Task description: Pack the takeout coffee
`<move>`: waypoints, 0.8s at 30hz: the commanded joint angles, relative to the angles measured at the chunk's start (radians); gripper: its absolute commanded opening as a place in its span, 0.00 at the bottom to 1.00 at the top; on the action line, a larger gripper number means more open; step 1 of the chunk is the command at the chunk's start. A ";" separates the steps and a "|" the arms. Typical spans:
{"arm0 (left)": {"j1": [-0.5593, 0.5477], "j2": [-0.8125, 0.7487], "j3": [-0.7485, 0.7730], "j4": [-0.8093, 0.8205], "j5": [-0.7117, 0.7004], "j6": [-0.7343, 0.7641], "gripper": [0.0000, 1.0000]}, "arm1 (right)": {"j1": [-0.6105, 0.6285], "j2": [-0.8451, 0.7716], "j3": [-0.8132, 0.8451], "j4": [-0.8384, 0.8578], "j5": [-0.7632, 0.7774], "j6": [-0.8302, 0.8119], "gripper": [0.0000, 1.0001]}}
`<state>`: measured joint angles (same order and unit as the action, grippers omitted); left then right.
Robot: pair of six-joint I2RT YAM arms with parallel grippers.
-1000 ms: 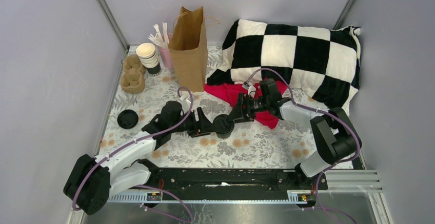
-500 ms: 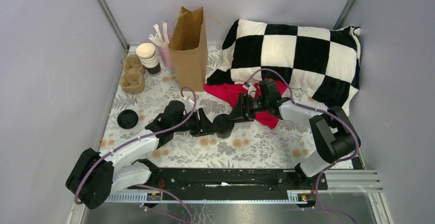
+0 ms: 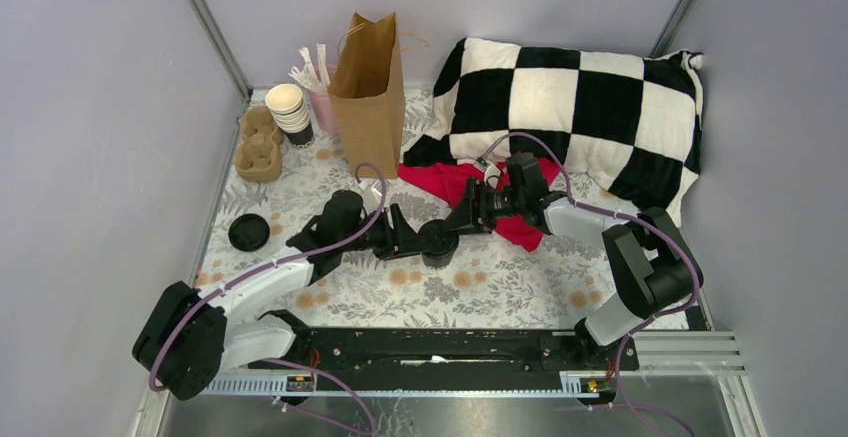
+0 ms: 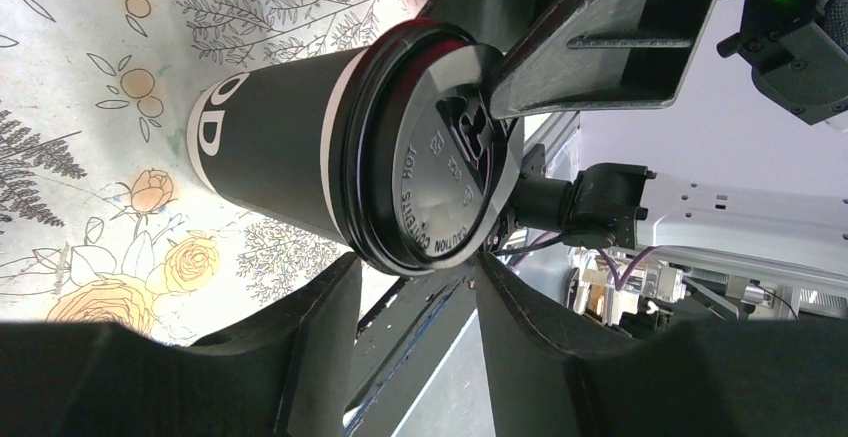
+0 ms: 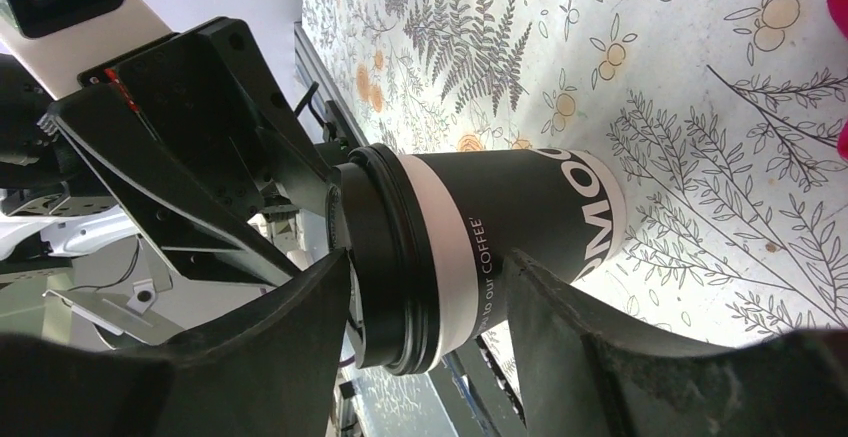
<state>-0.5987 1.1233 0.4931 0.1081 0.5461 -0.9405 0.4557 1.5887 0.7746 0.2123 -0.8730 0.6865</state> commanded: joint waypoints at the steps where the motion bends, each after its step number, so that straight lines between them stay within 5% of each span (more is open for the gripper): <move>1: -0.004 0.013 0.033 0.058 -0.022 0.012 0.51 | 0.007 -0.010 -0.022 0.093 0.001 0.045 0.63; 15: -0.004 0.022 0.018 0.070 -0.068 -0.001 0.56 | 0.007 0.029 -0.071 0.177 -0.007 0.066 0.55; 24: -0.004 0.045 -0.015 0.075 -0.094 0.012 0.49 | 0.007 0.001 -0.078 0.172 -0.022 0.071 0.61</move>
<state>-0.5983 1.1538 0.4919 0.1238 0.4904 -0.9424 0.4553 1.6051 0.7071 0.3874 -0.8764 0.7578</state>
